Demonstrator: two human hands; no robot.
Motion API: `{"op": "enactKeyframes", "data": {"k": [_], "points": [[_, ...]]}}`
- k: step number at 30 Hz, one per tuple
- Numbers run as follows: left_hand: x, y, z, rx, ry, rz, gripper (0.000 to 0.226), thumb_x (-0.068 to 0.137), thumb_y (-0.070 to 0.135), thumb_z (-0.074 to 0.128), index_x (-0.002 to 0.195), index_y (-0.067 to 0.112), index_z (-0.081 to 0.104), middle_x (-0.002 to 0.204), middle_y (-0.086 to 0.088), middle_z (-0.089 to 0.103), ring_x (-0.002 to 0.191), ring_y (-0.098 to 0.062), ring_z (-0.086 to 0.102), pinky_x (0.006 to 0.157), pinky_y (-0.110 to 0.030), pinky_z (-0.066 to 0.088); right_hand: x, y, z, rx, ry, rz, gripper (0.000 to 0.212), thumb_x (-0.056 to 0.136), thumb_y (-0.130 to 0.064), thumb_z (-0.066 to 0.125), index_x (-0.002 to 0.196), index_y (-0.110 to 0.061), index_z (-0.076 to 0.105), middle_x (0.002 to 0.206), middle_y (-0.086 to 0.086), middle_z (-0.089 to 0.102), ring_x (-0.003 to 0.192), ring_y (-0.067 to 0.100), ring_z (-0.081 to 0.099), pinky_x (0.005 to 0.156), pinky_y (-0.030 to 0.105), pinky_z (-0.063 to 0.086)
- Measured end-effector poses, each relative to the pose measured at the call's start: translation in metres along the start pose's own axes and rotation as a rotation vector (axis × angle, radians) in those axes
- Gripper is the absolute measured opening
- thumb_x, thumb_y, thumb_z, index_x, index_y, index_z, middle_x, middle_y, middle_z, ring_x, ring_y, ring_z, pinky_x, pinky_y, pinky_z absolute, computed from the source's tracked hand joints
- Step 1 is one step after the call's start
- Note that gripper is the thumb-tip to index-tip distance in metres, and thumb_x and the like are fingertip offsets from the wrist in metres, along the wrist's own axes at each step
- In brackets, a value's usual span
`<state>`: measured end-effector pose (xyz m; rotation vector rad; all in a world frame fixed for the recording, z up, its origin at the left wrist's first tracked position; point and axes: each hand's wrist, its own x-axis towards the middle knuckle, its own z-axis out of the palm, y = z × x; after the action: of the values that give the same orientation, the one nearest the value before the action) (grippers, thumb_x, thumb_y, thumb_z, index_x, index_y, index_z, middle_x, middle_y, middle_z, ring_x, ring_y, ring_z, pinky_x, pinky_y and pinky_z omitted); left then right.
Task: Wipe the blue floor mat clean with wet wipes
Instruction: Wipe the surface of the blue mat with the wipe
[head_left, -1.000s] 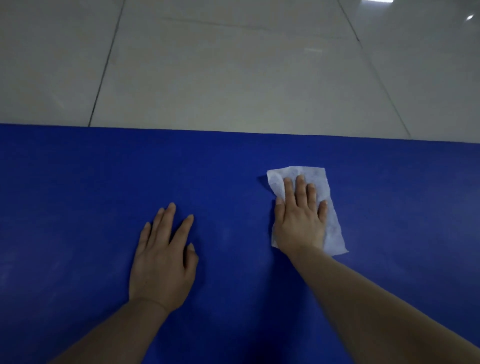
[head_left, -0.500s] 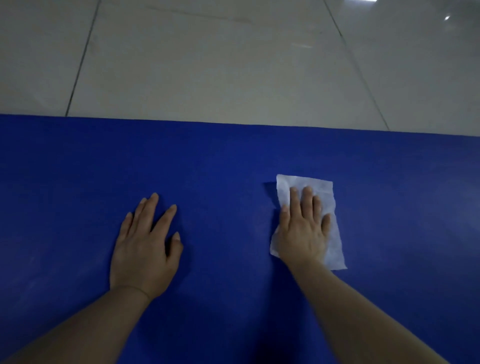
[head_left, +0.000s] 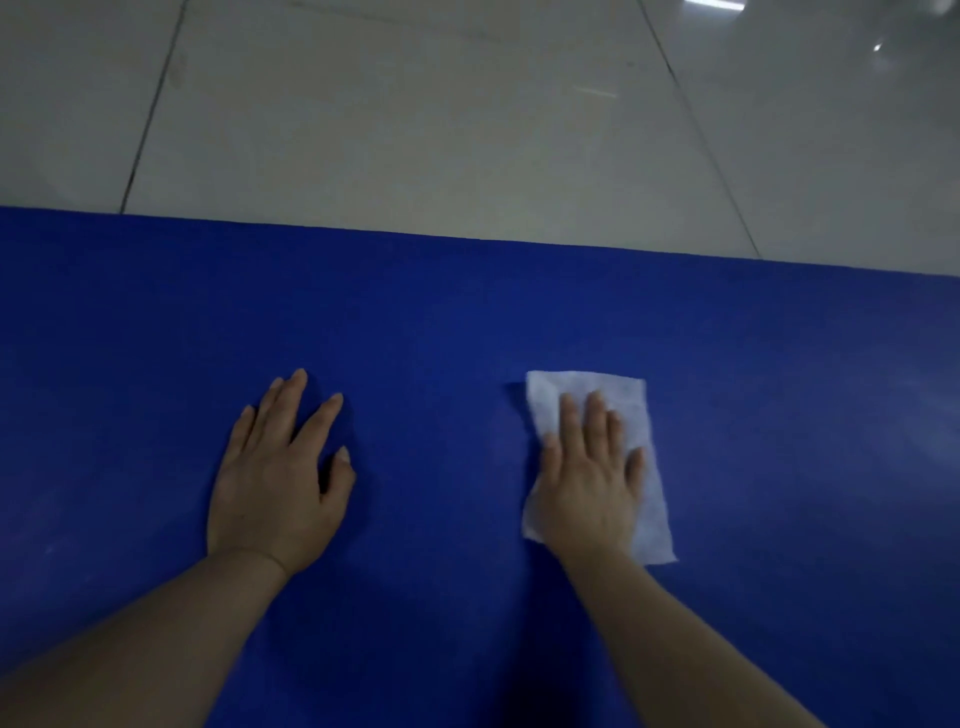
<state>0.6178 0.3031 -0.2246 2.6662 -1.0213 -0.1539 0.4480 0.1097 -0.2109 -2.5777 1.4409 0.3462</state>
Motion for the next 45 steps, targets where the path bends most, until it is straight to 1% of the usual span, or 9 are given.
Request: {"op": "enactKeyframes", "data": {"k": [6, 10, 13, 20, 27, 32, 36, 40, 45], "points": [[-0.001, -0.001, 0.0, -0.001, -0.001, 0.003, 0.064, 0.089, 0.044, 0.024, 0.14, 0.013, 0.047, 0.156, -0.011, 0.026, 0.145, -0.022, 0.019, 0.118, -0.035, 0.008, -0.026, -0.037, 0.007, 0.039, 0.002, -0.106, 0.059, 0.087, -0.048, -0.015, 0.141, -0.029, -0.026, 0.152, 0.001, -0.031, 0.144, 0.024, -0.02, 0.115, 0.049, -0.012], [0.001, -0.002, 0.001, 0.022, -0.013, 0.007, 0.066, 0.087, 0.044, 0.024, 0.139, 0.012, 0.048, 0.155, -0.013, 0.026, 0.144, -0.025, 0.021, 0.117, -0.039, 0.012, -0.07, -0.08, 0.023, 0.085, 0.018, -0.401, 0.055, 0.101, -0.044, 0.007, 0.149, -0.024, 0.027, 0.157, 0.005, 0.022, 0.144, 0.024, 0.02, 0.111, 0.048, 0.013], [0.0, -0.003, 0.001, 0.021, -0.007, 0.01, 0.065, 0.088, 0.044, 0.024, 0.139, 0.012, 0.047, 0.155, -0.012, 0.026, 0.144, -0.025, 0.021, 0.117, -0.039, 0.012, -0.058, -0.06, 0.024, 0.035, 0.05, -0.45, 0.053, 0.102, -0.042, 0.011, 0.145, -0.025, 0.038, 0.154, 0.003, 0.031, 0.14, 0.021, 0.031, 0.108, 0.049, 0.018], [0.0, -0.001, 0.002, 0.022, 0.002, 0.003, 0.065, 0.089, 0.045, 0.023, 0.141, 0.013, 0.045, 0.156, -0.01, 0.024, 0.145, -0.023, 0.019, 0.118, -0.04, 0.012, -0.012, 0.011, -0.002, 0.098, -0.034, 0.166, 0.051, 0.097, -0.044, 0.0, 0.138, -0.031, -0.027, 0.156, -0.002, -0.027, 0.144, 0.017, -0.02, 0.118, 0.048, -0.008], [0.001, -0.003, 0.002, 0.021, -0.003, 0.005, 0.067, 0.086, 0.044, 0.023, 0.141, 0.012, 0.045, 0.156, -0.012, 0.025, 0.144, -0.025, 0.02, 0.117, -0.042, 0.014, -0.079, -0.082, 0.024, 0.117, 0.038, -0.392, 0.056, 0.101, -0.046, 0.01, 0.143, -0.024, 0.038, 0.152, 0.006, 0.034, 0.139, 0.025, 0.031, 0.111, 0.053, 0.024], [0.0, -0.001, 0.002, 0.007, 0.007, 0.005, 0.066, 0.088, 0.045, 0.023, 0.141, 0.012, 0.045, 0.156, -0.011, 0.025, 0.145, -0.024, 0.019, 0.118, -0.042, 0.014, -0.053, -0.023, 0.022, -0.01, 0.061, -0.318, 0.058, 0.095, -0.04, 0.015, 0.148, -0.022, 0.03, 0.156, 0.005, 0.024, 0.141, 0.024, 0.03, 0.112, 0.053, 0.025], [0.0, -0.001, 0.001, 0.0, 0.011, 0.001, 0.066, 0.088, 0.045, 0.023, 0.141, 0.012, 0.045, 0.156, -0.011, 0.025, 0.145, -0.024, 0.019, 0.119, -0.041, 0.013, -0.033, 0.015, 0.012, 0.067, 0.018, 0.017, 0.067, 0.082, -0.051, -0.018, 0.145, -0.029, -0.017, 0.152, -0.004, -0.027, 0.145, 0.017, -0.016, 0.118, 0.047, -0.006], [0.001, 0.0, 0.0, -0.002, 0.01, 0.004, 0.067, 0.087, 0.045, 0.023, 0.141, 0.012, 0.046, 0.156, -0.012, 0.025, 0.145, -0.025, 0.019, 0.118, -0.042, 0.013, -0.076, -0.04, 0.025, 0.061, 0.083, -0.211, 0.061, 0.099, -0.047, 0.002, 0.148, -0.022, 0.029, 0.156, 0.008, 0.023, 0.141, 0.027, 0.026, 0.108, 0.052, 0.017], [0.001, 0.0, 0.0, -0.005, 0.014, 0.0, 0.066, 0.087, 0.044, 0.024, 0.141, 0.012, 0.046, 0.156, -0.012, 0.025, 0.144, -0.025, 0.019, 0.117, -0.041, 0.012, -0.104, -0.049, 0.033, 0.012, 0.078, -0.48, 0.055, 0.1, -0.048, 0.012, 0.144, -0.025, 0.036, 0.153, 0.003, 0.032, 0.139, 0.022, 0.033, 0.105, 0.049, 0.02]]}}
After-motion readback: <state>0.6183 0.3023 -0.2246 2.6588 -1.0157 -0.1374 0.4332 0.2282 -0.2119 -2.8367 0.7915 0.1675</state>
